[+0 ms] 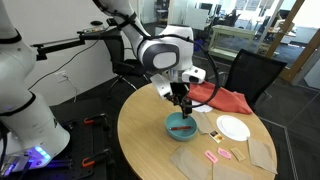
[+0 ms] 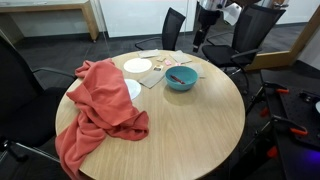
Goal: Take the red pen out of the blue bowl
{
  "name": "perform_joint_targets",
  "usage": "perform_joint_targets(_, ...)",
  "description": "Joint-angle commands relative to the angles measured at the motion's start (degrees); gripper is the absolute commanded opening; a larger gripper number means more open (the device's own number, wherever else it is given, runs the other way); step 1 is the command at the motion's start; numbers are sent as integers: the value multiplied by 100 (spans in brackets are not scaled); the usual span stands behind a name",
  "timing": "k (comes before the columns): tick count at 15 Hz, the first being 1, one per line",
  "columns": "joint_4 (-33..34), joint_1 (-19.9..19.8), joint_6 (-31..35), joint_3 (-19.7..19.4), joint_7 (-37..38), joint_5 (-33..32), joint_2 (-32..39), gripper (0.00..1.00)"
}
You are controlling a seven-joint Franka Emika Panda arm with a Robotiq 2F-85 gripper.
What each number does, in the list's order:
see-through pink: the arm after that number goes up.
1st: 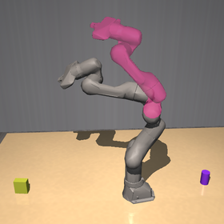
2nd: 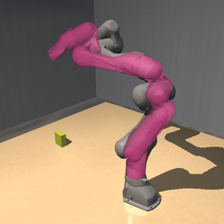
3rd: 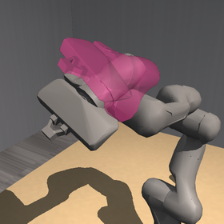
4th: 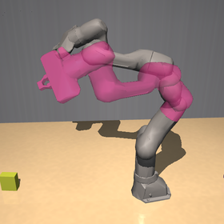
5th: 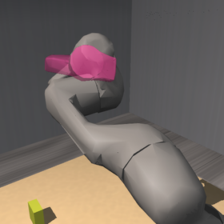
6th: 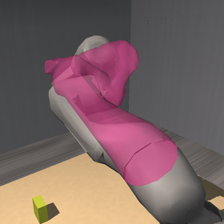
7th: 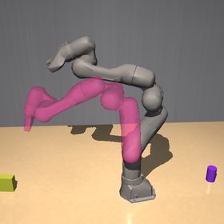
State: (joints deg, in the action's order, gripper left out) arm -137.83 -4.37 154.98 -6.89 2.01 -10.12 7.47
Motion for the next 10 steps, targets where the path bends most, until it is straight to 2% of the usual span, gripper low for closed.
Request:
perform_joint_targets(1, 10, -12, -18, 4, -19, 12, -13, 100)
perform_joint_targets(4, 11, -13, -18, 4, -19, 12, -16, 100)
perform_joint_targets(10, 469, 148, 275, 171, 192, 198, 812, 100)
